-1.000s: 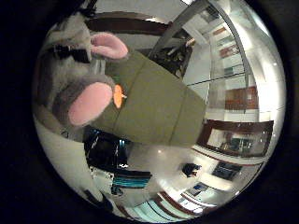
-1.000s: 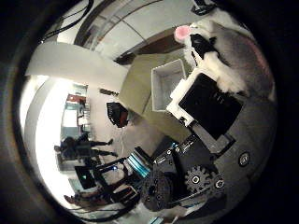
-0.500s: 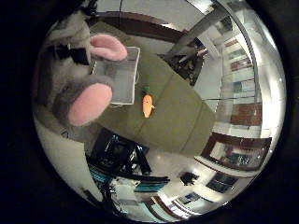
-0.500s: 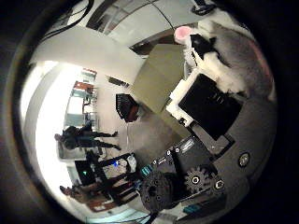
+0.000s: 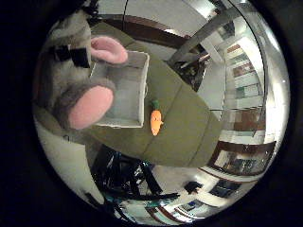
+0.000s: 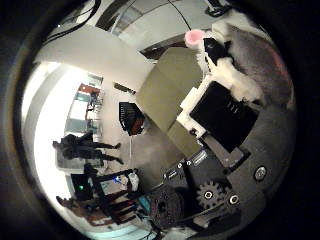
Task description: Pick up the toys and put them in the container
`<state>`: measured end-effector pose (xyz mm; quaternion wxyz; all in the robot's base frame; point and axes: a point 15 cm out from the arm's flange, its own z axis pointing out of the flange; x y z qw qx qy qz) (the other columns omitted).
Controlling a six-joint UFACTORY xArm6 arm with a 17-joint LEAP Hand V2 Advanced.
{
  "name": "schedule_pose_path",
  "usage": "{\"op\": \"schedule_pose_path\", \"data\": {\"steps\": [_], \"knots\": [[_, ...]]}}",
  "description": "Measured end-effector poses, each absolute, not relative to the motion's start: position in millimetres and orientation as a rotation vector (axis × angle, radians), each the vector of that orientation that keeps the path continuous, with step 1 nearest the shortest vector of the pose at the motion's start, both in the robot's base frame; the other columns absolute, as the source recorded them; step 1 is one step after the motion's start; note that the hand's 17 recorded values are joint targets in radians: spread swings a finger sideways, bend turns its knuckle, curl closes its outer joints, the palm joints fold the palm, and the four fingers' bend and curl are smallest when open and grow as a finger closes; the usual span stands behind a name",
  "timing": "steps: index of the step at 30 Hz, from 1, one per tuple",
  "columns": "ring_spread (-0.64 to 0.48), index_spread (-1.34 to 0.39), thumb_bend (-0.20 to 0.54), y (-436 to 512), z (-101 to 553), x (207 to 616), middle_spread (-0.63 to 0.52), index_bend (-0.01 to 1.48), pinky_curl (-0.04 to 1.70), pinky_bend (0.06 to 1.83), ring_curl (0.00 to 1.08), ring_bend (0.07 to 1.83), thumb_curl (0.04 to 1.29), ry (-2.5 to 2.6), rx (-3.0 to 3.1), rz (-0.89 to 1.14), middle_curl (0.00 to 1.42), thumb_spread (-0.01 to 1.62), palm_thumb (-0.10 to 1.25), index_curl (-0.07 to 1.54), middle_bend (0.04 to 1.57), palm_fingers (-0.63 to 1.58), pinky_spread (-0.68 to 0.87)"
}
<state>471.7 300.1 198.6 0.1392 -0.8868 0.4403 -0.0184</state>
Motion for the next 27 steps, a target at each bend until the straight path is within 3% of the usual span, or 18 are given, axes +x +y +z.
{"op": "schedule_pose_path", "data": {"steps": [4, 10, 15, 27], "knots": [[-0.18, -0.32, -0.039, 295, 195, 473, -0.14, 0.69, 0.70, 1.29, 0.56, 1.34, 0.74, 1.256, -2.584, -0.049, 0.62, 0.81, 0.80, 0.73, 1.16, 0.96, -0.29], [-0.16, -0.37, -0.022, 292, 191, 472, -0.14, 0.42, 0.63, 1.15, 0.53, 1.28, 0.63, 1.184, -2.628, -0.051, 0.58, 0.96, 0.77, 0.68, 0.97, 0.63, -0.32], [-0.16, -0.42, -0.026, 292, 189, 469, -0.14, 0.39, 0.62, 1.08, 0.49, 1.21, 0.54, 1.130, -2.662, -0.047, 0.54, 1.04, 0.74, 0.64, 0.85, 0.48, -0.20], [-0.15, -0.43, -0.027, 286, 191, 455, -0.12, 0.34, 0.57, 1.01, 0.44, 1.13, 0.45, 1.106, -2.714, 0.007, 0.50, 1.08, 0.69, 0.54, 0.74, 0.37, 0.06]]}}
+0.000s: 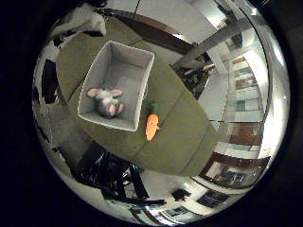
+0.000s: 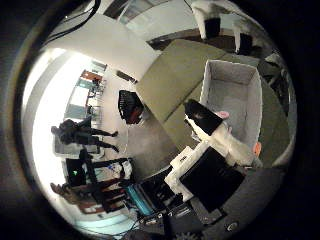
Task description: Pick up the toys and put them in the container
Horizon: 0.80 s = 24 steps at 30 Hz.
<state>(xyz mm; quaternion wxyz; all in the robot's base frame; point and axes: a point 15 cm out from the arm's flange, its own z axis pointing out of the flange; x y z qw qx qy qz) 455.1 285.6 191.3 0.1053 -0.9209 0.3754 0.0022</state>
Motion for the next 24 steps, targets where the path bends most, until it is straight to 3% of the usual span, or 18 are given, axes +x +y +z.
{"op": "schedule_pose_path", "data": {"steps": [15, 20, 24], "knots": [[-0.20, -0.44, -0.022, 144, 233, 499, -0.19, 0.34, 0.46, 0.95, 0.40, 1.02, 0.41, 1.393, -2.565, -0.055, 0.48, 1.11, 0.64, 0.48, 0.72, 0.38, 0.02], [-0.22, -0.42, -0.022, 96, 222, 500, -0.22, 0.29, 0.42, 0.95, 0.42, 1.09, 0.40, 1.511, -2.522, -0.038, 0.48, 1.11, 0.63, 0.46, 0.72, 0.41, -0.01], [-0.17, -0.41, -0.024, 63, 196, 490, -0.20, 0.33, 0.39, 0.95, 0.40, 0.99, 0.40, 1.623, -2.486, 0.010, 0.49, 1.11, 0.62, 0.47, 0.72, 0.34, 0.00]]}}
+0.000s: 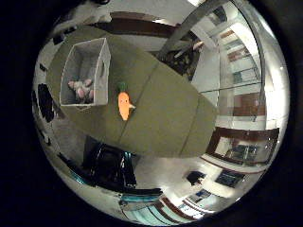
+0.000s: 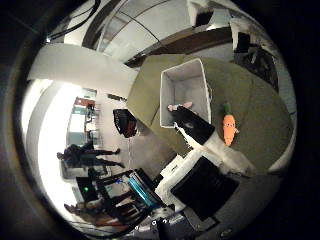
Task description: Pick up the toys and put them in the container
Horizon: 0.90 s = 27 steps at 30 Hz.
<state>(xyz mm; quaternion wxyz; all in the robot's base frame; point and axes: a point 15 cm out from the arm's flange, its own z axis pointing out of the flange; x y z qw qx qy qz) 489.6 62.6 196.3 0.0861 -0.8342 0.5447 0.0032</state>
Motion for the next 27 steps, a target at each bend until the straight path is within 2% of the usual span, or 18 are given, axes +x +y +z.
{"op": "schedule_pose_path", "data": {"steps": [5, 12, 27], "knots": [[-0.11, -0.36, -0.026, 37, 172, 502, -0.16, 0.36, 0.32, 0.94, 0.37, 0.90, 0.39, 1.734, -2.412, -0.011, 0.47, 1.12, 0.59, 0.47, 0.68, 0.31, 0.10], [-0.03, -0.28, -0.030, 24, 123, 495, -0.08, 0.30, 0.21, 0.91, 0.33, 0.82, 0.34, 1.855, -2.398, 0.084, 0.44, 1.10, 0.49, 0.44, 0.59, 0.25, 0.27], [0.04, -0.21, -0.030, -2, 21, 468, 0.00, 0.20, 0.01, 0.92, 0.27, 0.72, 0.29, 2.042, -2.369, 0.275, 0.39, 1.07, 0.39, 0.41, 0.44, 0.28, 0.37]]}}
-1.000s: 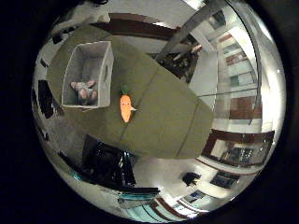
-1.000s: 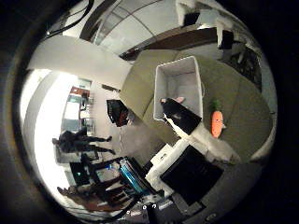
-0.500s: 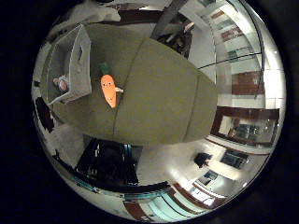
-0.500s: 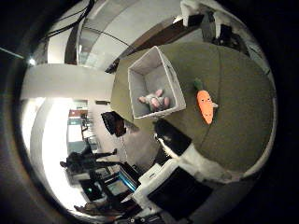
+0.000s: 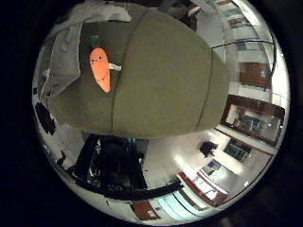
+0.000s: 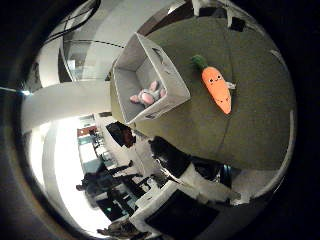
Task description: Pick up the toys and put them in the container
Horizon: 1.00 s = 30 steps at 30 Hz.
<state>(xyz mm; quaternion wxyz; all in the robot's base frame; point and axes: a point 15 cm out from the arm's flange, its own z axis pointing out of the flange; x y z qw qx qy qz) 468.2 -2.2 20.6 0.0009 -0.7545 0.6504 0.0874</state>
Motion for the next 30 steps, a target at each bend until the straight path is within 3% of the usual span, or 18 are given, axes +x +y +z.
{"op": "schedule_pose_path", "data": {"steps": [7, 15, 30], "knots": [[0.15, -0.15, -0.027, -19, -20, 448, 0.11, 0.21, -0.01, 0.89, 0.22, 0.53, 0.28, 2.142, -2.360, 0.368, 0.35, 1.05, 0.36, 0.41, 0.32, 0.18, 0.40], [0.21, -0.11, -0.025, -23, -61, 445, 0.20, 0.19, 0.00, 0.70, 0.19, 0.36, 0.28, 2.205, -2.341, 0.442, 0.32, 1.04, 0.35, 0.40, 0.23, 0.11, 0.39], [0.22, -0.08, -0.025, 0, -113, 464, 0.22, 0.18, 0.03, 0.59, 0.22, 0.30, 0.28, 2.242, -2.355, 0.446, 0.30, 1.03, 0.37, 0.35, 0.18, 0.11, 0.39]]}}
